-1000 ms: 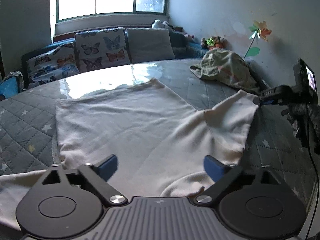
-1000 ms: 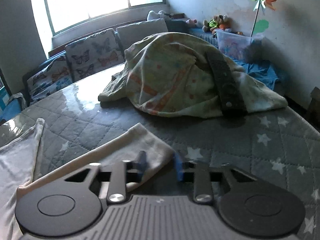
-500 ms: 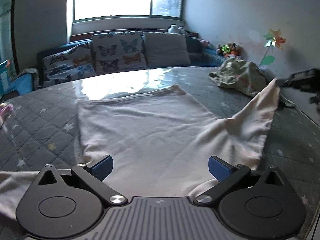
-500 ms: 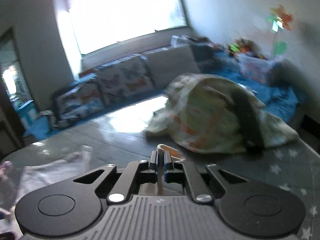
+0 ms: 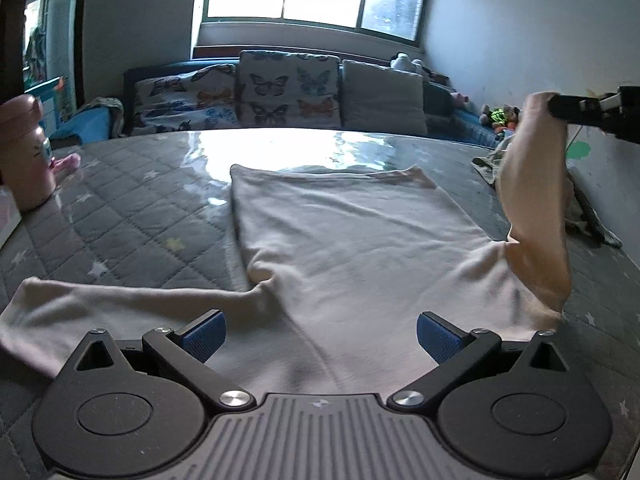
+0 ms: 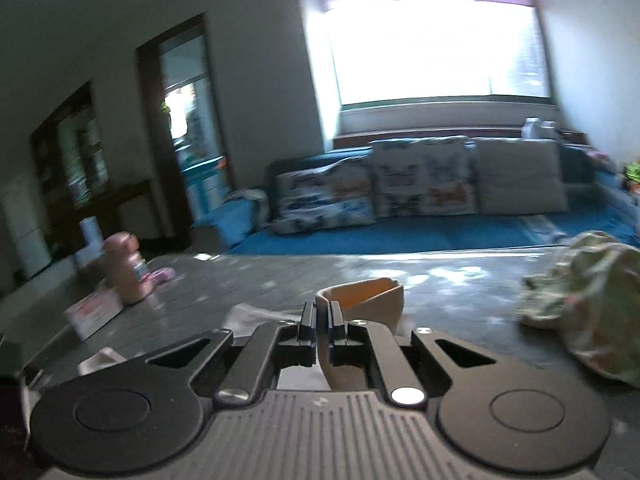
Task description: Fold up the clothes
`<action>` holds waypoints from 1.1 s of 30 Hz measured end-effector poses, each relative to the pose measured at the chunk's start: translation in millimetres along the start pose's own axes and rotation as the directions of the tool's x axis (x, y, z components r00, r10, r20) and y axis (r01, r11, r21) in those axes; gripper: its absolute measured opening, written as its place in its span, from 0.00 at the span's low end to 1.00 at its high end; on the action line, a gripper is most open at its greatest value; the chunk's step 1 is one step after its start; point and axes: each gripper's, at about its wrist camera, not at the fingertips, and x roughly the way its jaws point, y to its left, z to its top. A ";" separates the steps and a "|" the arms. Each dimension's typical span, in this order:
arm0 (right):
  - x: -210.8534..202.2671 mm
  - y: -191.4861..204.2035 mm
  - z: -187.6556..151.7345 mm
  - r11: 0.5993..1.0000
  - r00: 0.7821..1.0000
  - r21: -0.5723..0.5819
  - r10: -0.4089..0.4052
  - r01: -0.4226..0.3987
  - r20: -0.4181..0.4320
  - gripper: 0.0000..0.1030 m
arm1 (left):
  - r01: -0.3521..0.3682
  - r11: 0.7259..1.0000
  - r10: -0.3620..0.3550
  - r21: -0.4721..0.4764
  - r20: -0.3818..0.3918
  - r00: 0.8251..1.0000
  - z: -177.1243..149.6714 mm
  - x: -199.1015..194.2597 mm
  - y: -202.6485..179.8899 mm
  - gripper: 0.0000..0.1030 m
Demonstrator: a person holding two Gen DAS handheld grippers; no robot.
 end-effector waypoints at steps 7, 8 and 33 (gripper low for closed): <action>37.2 49.5 -17.4 0.992 0.989 -0.051 0.113 -0.118 -0.098 0.05 | -0.011 0.999 0.011 -0.041 -0.012 1.000 -2.7 -1.4 12.9 1.00; 40.8 54.3 -20.4 0.989 0.985 -0.057 0.127 -0.135 -0.115 0.08 | -0.010 0.999 0.009 -0.047 -0.013 1.000 -2.7 -1.1 13.8 1.00; 11.5 -41.3 -105.5 0.989 0.923 -0.120 -0.123 0.084 -0.365 0.54 | 0.044 0.998 -0.042 0.043 -0.042 0.998 4.7 22.0 -20.4 0.57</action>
